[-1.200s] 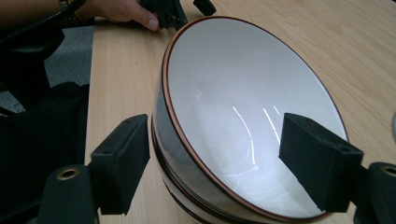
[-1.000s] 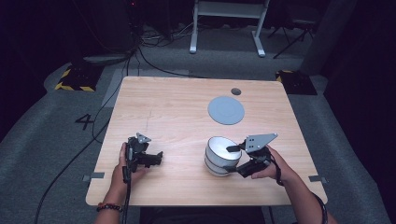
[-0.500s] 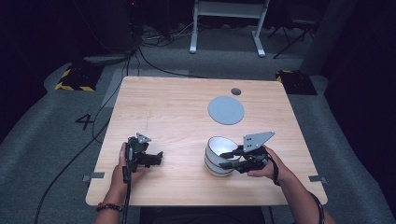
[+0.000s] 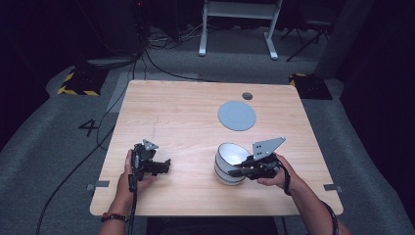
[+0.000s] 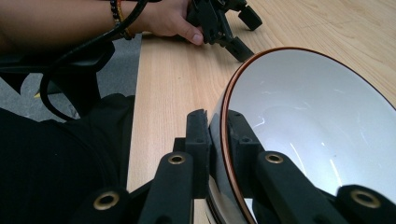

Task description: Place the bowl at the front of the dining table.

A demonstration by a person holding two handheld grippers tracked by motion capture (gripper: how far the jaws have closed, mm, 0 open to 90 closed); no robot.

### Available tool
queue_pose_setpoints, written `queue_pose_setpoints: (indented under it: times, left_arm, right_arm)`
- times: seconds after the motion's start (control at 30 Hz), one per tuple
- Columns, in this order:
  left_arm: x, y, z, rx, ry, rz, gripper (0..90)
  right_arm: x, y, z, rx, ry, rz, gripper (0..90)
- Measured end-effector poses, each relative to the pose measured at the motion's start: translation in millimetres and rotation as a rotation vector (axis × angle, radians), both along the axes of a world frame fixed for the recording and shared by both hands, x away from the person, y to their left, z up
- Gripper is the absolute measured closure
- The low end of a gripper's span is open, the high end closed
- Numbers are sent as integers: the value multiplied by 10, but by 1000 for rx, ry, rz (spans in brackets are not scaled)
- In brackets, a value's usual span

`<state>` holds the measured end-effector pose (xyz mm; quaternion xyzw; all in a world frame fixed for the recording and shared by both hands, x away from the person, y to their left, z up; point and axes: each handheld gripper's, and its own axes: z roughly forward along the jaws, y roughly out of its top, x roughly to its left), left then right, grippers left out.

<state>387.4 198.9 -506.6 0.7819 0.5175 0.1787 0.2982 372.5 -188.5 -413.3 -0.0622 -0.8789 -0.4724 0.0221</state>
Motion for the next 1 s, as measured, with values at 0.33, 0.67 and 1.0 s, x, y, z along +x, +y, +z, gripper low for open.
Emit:
queue_pose_setpoints:
  times: [0.33, 0.67, 1.0]
  left_arm:
    - [0, 1, 1, 3, -1, 1, 0]
    - [0, 0, 1, 1, 0, 0, 0]
    - [0, 0, 0, -1, 0, 0, 0]
  right_arm:
    - [16, -25, 59, 18, 10, -1, 809]
    - [12, -99, 152, 57, -11, -20, 810]
    - [12, -134, 234, 74, -37, -38, 810]
